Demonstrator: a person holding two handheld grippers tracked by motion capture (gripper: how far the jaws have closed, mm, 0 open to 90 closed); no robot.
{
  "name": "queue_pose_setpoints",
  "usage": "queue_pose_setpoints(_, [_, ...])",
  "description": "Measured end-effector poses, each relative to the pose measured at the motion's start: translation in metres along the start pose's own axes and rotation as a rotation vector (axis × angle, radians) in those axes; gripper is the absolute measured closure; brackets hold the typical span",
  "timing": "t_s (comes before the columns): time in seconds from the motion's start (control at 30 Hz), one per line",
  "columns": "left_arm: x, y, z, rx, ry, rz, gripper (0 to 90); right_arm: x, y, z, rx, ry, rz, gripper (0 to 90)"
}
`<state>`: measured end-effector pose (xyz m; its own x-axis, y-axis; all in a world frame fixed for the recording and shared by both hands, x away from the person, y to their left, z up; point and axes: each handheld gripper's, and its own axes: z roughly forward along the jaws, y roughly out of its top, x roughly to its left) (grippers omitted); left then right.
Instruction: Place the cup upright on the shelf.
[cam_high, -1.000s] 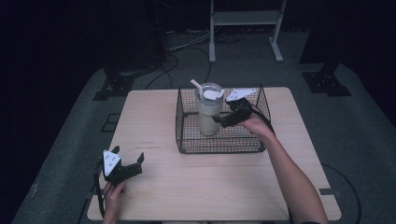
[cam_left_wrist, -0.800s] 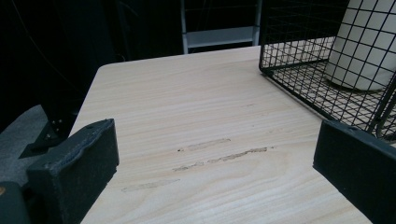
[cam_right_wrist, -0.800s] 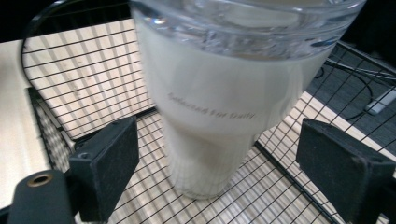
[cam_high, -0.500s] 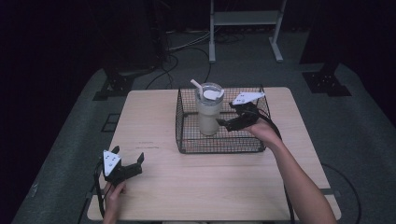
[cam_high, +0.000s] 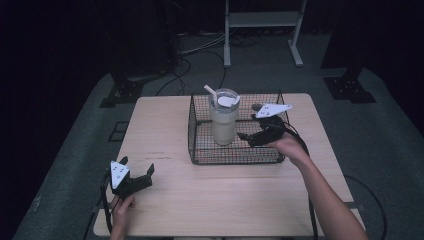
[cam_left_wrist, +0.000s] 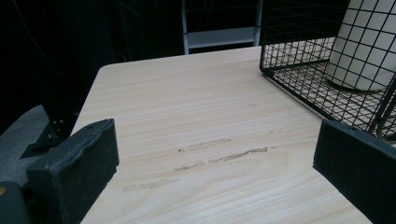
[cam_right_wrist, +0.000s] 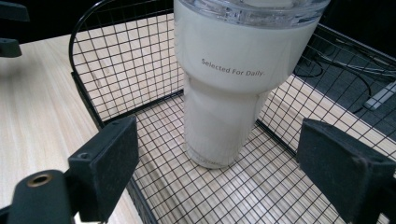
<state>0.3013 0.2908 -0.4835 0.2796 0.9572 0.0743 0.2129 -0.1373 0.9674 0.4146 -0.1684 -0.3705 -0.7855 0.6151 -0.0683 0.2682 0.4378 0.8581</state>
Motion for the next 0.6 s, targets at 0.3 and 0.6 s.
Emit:
queue_pose_setpoints(0.3, [0.0,0.0,0.0,-0.003,0.0,-0.006,0.0,0.006,-0.005,-0.011,-0.012,0.014,0.005,12.5])
queue_pose_setpoints(0.6, [0.0,0.0,0.0,-0.003,-0.001,-0.008,0.0,0.01,-0.014,-0.02,-0.006,0.012,0.009,12.5])
